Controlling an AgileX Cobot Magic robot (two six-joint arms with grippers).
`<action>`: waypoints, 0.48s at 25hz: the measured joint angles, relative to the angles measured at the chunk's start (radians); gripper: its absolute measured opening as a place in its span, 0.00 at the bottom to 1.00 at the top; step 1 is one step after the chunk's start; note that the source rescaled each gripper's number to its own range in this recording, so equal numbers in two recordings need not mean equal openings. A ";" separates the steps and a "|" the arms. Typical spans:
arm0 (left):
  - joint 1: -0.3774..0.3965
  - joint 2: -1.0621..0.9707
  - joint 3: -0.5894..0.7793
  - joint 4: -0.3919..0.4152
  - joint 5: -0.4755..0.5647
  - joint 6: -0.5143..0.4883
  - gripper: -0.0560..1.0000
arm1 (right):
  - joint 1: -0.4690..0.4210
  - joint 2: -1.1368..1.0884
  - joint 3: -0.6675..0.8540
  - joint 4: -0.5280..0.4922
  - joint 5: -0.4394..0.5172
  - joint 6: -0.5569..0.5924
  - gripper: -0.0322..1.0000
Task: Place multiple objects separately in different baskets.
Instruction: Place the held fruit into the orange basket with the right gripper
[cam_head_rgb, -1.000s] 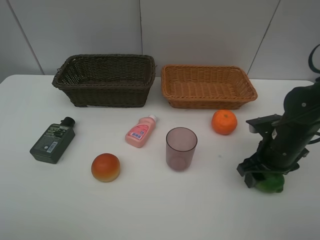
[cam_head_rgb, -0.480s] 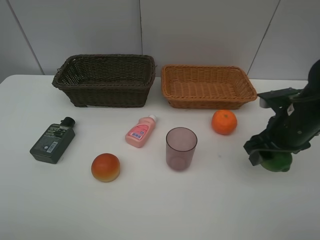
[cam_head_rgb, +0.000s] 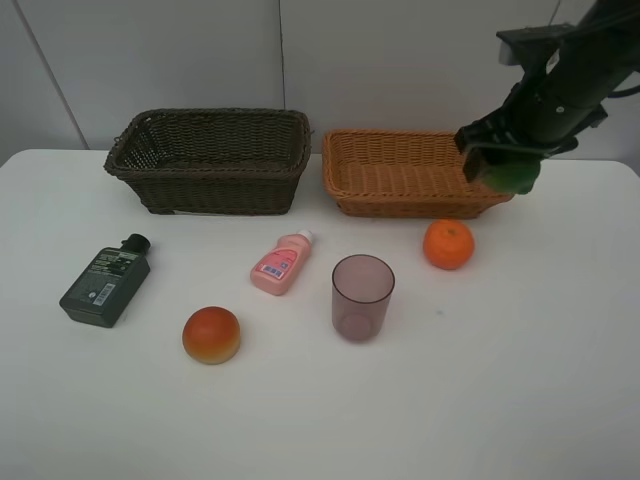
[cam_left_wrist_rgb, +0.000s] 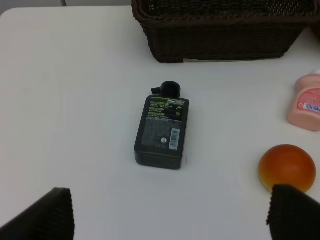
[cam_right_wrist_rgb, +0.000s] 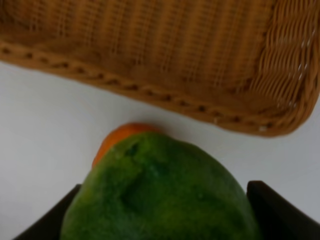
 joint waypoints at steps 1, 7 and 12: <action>0.000 0.000 0.000 0.000 0.000 0.000 1.00 | 0.000 0.033 -0.059 -0.010 0.016 -0.011 0.04; 0.000 0.000 0.000 0.000 0.000 0.000 1.00 | 0.000 0.271 -0.401 -0.060 0.132 -0.026 0.04; 0.000 0.000 0.000 0.000 0.000 0.000 1.00 | -0.003 0.417 -0.552 -0.064 0.143 -0.026 0.04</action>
